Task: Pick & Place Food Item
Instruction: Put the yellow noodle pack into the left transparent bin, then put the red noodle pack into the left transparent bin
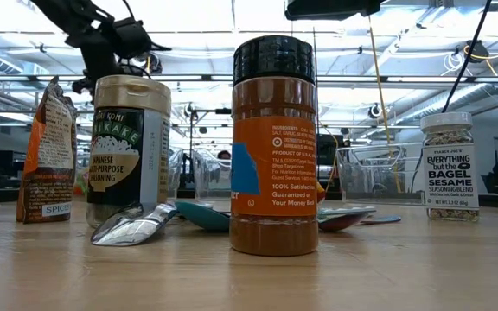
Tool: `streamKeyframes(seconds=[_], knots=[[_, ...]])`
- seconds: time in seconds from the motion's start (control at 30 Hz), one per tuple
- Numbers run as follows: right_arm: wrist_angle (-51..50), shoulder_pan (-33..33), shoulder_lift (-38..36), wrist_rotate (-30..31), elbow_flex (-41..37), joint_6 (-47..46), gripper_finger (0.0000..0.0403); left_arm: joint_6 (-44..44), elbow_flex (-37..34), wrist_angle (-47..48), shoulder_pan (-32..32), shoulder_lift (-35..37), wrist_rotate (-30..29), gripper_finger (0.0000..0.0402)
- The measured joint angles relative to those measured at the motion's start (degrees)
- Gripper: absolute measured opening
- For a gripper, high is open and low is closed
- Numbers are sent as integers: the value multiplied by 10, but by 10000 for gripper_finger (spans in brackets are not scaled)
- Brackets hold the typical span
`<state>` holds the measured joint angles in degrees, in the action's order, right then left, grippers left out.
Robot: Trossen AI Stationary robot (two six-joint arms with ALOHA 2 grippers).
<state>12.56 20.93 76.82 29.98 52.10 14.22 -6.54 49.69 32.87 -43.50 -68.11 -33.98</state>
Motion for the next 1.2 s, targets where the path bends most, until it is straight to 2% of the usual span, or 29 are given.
streamKeyframes(seconds=[0.33, 0.53, 0.7, 0.87, 1.03, 1.2], knots=[[0, 0, 0, 0, 0, 0, 164, -103, 0, 133, 5, -8, 117, 27], [0, 0, 0, 0, 0, 0, 164, -172, 0, 227, 0, -26, 129, 55], [0, 0, 0, 0, 0, 0, 164, -187, 0, 272, 0, -38, 133, 102], [0, 0, 0, 0, 0, -5, 164, -194, 0, 273, 0, -39, 146, 174], [0, 0, 0, 0, 0, -5, 164, -157, 0, 267, 0, -39, 142, 253], [0, 0, 0, 0, 0, -5, 164, -86, 9, 285, 0, -39, 158, 308]])
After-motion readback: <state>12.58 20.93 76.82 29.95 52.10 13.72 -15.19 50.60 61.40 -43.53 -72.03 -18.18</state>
